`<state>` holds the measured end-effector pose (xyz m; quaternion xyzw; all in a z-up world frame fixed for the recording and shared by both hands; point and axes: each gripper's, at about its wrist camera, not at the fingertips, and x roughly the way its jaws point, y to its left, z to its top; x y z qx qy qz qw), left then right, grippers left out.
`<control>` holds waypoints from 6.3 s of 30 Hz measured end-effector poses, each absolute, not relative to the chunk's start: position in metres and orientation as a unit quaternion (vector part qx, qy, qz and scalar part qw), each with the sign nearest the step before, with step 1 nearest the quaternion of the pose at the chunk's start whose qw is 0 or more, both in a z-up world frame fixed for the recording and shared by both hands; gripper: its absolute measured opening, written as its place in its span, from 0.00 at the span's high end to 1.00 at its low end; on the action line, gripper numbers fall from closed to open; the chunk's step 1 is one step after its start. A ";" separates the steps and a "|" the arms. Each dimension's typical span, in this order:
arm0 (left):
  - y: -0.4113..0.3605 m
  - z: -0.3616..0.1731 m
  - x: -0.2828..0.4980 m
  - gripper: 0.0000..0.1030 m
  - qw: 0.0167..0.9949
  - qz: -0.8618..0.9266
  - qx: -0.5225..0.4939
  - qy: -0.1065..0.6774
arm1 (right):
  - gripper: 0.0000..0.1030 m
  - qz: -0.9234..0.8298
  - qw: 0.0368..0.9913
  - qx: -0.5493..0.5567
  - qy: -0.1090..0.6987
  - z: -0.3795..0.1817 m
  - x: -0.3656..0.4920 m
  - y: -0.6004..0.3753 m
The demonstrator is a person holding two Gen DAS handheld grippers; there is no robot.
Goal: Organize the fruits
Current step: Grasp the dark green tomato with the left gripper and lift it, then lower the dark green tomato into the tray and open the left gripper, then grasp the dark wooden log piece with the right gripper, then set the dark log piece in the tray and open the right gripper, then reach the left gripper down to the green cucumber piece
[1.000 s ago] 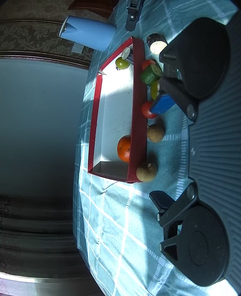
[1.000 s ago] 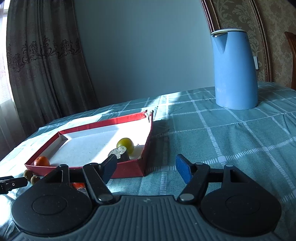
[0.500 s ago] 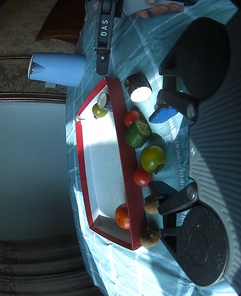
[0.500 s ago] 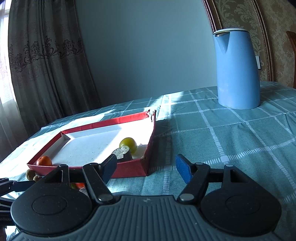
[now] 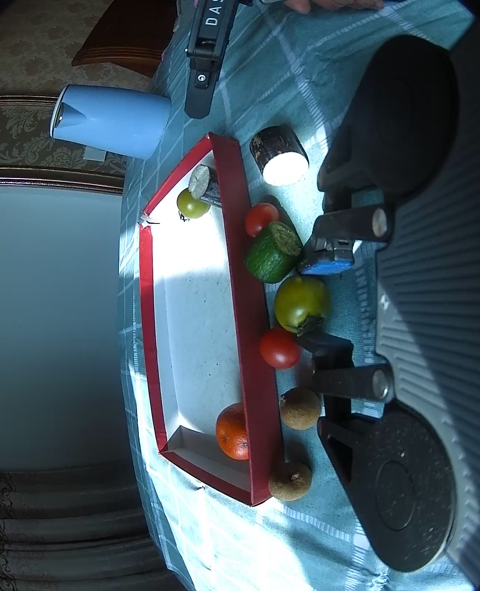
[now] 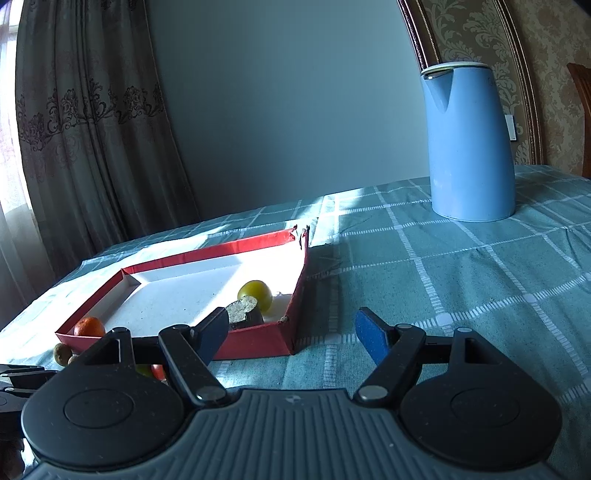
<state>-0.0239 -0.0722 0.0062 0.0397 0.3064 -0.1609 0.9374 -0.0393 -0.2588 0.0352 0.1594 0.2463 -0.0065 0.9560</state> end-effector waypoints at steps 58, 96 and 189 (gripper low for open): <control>-0.011 0.026 -0.037 0.21 0.966 -0.050 0.010 0.255 | 0.00 0.152 0.914 0.001 0.377 0.025 -0.054 -0.141; -0.028 0.002 -0.029 0.02 0.942 -0.059 0.064 0.323 | 0.69 0.048 0.942 0.048 0.328 0.040 -0.037 -0.171; -0.085 0.022 -0.049 0.02 0.960 -0.120 0.074 0.243 | 0.31 0.050 0.937 0.185 0.292 0.028 -0.048 -0.237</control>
